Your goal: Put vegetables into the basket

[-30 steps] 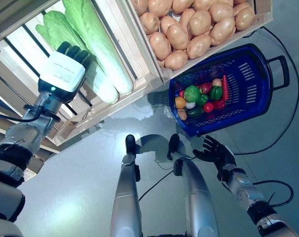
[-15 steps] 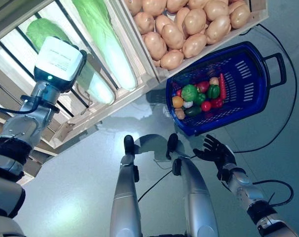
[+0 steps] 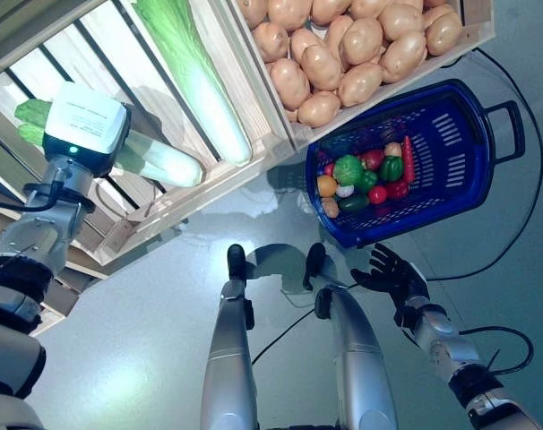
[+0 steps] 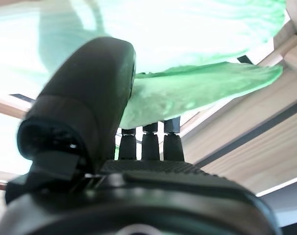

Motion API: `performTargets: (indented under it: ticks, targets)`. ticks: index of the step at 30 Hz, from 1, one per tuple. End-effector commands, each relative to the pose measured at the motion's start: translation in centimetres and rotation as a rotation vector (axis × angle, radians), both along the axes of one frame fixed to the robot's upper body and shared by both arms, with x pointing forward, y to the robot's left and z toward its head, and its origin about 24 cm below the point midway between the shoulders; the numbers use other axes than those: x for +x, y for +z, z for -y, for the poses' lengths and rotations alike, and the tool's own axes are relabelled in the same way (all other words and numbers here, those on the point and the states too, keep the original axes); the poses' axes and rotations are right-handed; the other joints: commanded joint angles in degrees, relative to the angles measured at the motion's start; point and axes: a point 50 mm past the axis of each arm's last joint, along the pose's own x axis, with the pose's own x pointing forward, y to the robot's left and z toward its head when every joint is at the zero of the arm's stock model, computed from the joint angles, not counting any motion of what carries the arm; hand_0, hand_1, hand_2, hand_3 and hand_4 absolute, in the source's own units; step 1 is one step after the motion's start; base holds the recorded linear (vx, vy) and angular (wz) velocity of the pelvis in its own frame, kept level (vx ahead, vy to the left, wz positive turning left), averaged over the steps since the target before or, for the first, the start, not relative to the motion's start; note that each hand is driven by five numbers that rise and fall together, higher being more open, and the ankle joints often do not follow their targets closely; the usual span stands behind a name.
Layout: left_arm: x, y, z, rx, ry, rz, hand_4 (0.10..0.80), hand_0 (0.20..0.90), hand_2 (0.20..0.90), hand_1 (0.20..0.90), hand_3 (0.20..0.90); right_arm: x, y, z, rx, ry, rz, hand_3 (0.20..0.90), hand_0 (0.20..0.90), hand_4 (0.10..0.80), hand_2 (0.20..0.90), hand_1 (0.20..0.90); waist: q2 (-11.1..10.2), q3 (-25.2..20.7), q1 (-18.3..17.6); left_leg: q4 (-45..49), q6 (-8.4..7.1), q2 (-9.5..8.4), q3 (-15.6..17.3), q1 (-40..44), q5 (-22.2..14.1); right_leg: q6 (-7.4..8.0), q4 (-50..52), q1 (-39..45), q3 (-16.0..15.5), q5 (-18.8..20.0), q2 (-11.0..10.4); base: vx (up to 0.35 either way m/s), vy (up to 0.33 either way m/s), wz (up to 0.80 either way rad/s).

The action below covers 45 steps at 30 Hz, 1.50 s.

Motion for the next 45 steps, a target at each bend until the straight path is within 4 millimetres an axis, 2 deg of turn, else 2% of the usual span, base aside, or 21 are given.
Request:
performTargets:
  ticks: [1, 9, 14, 17, 24, 27, 32, 39, 40, 45]
  targets:
    - [-2.6, 4.8, -2.9, -0.211, 0.031, 0.381, 0.4, 0.3, 0.3, 0.3, 0.3, -1.6, 0.7, 3.1, -0.004, -0.125, 0.058, 0.9, 0.9, 0.8, 0.9, 0.9, 1.4, 0.0, -0.5, 0.3, 1.02, 0.3, 2.4, -1.4, 1.5, 4.34, -4.4, 7.7, 0.3, -0.8, -2.6, 0.026, -0.063, 0.02]
    - [-3.4, 3.0, -1.1, -0.494, -0.182, 0.525, 0.4, 0.3, 0.3, 0.3, 0.3, -2.3, -0.1, 1.7, 0.04, -0.15, 0.05, 0.9, 0.9, 0.8, 0.9, 0.9, 0.9, 0.0, 1.2, -0.3, 1.26, -0.41, 1.6, -0.5, 1.3, 4.18, -5.2, 9.2, -0.7, -0.8, -2.4, 0.018, -0.061, 0.08]
    - [-4.0, 2.1, 0.4, -0.742, -0.348, 0.575, 0.4, 0.3, 0.3, 0.3, 0.3, -2.9, -0.6, 1.3, 0.061, -0.168, 0.05, 0.9, 0.9, 0.8, 0.9, 0.9, 0.9, 0.0, 1.9, -0.5, 1.44, -0.84, 1.3, -0.1, 0.9, 4.08, -5.5, 9.9, -1.2, -1.1, -2.2, 0.011, -0.045, 0.05]
    - [-4.3, 1.2, 2.0, -0.923, -0.484, 0.555, 0.4, 0.3, 0.3, 0.3, 0.3, -3.2, -1.0, 1.0, 0.08, -0.172, 0.053, 0.9, 0.9, 0.8, 0.9, 0.9, 0.9, 0.0, 2.5, -1.3, 1.51, -1.32, 0.9, 1.1, 0.9, 4.09, -6.5, 11.4, -1.9, -1.0, -2.0, 0.016, -0.066, 0.05]
    - [-4.7, -1.4, 5.5, -1.186, -0.695, 0.413, 0.4, 0.3, 0.3, 0.3, 0.3, -3.3, -0.8, 0.6, 0.149, -0.183, 0.106, 0.9, 0.9, 0.8, 0.9, 0.9, 0.4, 0.0, 3.9, -4.6, 1.27, -2.33, 0.0, 8.2, 1.3, 4.29, -12.1, 20.1, -3.9, -0.1, -1.3, 0.026, -0.095, 0.1]
    - [-4.7, -2.5, 6.5, -1.279, -0.744, 0.313, 0.4, 0.3, 0.3, 0.3, 0.3, -2.9, 0.1, 0.0, 0.18, -0.148, 0.167, 0.9, 0.9, 0.8, 0.9, 0.9, 0.1, 0.0, 4.4, -7.1, 1.15, -2.81, -0.3, 13.6, 1.6, 4.67, -15.3, 25.9, -4.6, 0.5, -0.9, 0.05, -0.087, 0.07]
    - [-4.8, -5.3, 8.1, -1.441, -0.783, 0.139, 0.4, 0.3, 0.3, 0.3, 0.3, -2.7, 3.0, -1.2, 0.232, -0.034, 0.313, 0.9, 0.9, 0.8, 0.9, 0.9, -0.2, -0.5, 4.3, -11.4, 0.87, -2.84, 0.0, 23.4, 2.1, 5.41, -20.7, 35.9, -4.9, 1.9, -0.8, 0.075, -0.034, 0.02]
    - [-5.7, -9.5, 9.9, -1.522, -0.735, -0.055, 0.4, 0.3, 0.3, 0.3, 0.3, -3.8, 5.7, -2.3, 0.373, 0.176, 0.418, 0.9, 0.9, 0.8, 0.9, 0.9, 0.1, -6.7, 3.2, -17.7, 0.88, -2.59, 1.0, 31.6, 2.5, 6.5, -27.3, 44.0, -4.9, 3.8, -0.9, 0.144, 0.031, -0.03]
    - [-5.8, -10.8, 10.3, -1.544, -0.704, -0.106, 0.4, 0.3, 0.3, 0.3, 0.3, -4.0, 6.4, -2.8, 0.386, 0.249, 0.428, 0.9, 0.9, 0.8, 0.9, 0.9, 0.4, -8.8, 2.9, -19.6, 0.88, -2.6, 1.2, 33.8, 2.8, 6.79, -28.6, 45.8, -4.9, 4.3, -1.0, 0.19, 0.074, 0.02]
    - [-6.1, -13.3, 11.2, -1.576, -0.629, -0.222, 0.4, 0.3, 0.3, 0.3, 0.3, -4.3, 8.4, -3.8, 0.44, 0.41, 0.455, 0.9, 0.9, 0.8, 0.9, 0.9, 0.9, -13.2, 2.9, -22.6, 0.9, -2.7, 1.1, 37.7, 3.0, 7.16, -31.0, 49.2, -5.2, 5.1, -0.9, 0.149, 0.044, 0.06]
